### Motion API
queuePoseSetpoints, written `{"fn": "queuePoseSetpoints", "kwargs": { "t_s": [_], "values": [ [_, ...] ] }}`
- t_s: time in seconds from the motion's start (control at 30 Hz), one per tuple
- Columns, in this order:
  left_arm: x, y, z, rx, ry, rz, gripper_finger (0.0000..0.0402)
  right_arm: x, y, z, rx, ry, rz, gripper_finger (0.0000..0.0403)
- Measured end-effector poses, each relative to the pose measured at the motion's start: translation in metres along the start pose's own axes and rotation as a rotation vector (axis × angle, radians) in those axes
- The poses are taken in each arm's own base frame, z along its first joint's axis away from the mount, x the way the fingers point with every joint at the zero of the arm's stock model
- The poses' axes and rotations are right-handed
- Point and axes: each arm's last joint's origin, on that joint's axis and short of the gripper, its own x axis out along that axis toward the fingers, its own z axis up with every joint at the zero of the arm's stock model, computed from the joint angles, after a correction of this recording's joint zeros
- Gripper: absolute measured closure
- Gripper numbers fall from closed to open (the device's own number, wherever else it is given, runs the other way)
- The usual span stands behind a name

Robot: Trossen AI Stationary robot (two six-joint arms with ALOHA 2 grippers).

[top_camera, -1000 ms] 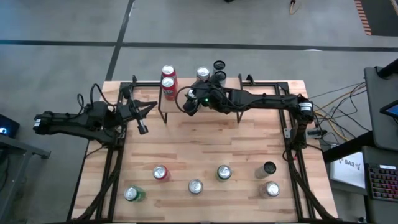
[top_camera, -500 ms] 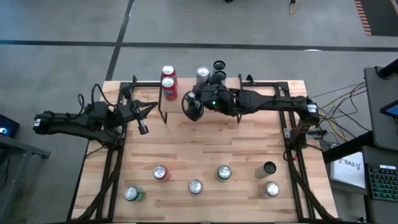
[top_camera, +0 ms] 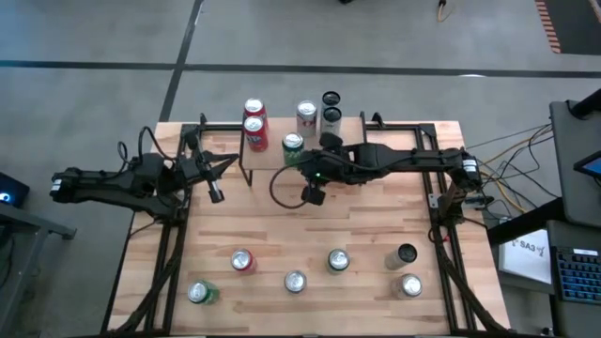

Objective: Place canned beverage on shelf
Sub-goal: Put the top green soda can on the shelf

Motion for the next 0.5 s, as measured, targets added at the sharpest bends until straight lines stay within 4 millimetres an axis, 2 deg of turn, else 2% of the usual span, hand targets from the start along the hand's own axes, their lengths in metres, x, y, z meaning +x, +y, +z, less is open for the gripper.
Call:
{"fn": "queuePoseSetpoints", "kwargs": {
  "t_s": [0.07, 0.1, 0.5],
  "values": [
    [0.0, 0.0, 0.0, 0.0, 0.0, 0.0, 0.0402, 0.004, 0.0, -0.001, -0.027, -0.004, -0.031, 0.0376],
    [0.0, 0.0, 0.0, 0.0, 0.0, 0.0, 0.0402, 0.005, -0.001, -0.002, -0.039, -0.004, -0.043, 0.0383],
    [0.0, 0.0, 0.0, 0.0, 0.0, 0.0, 0.0402, 0.019, -0.022, 0.004, -0.009, -0.06, -0.095, 0.0394]
  ]
}}
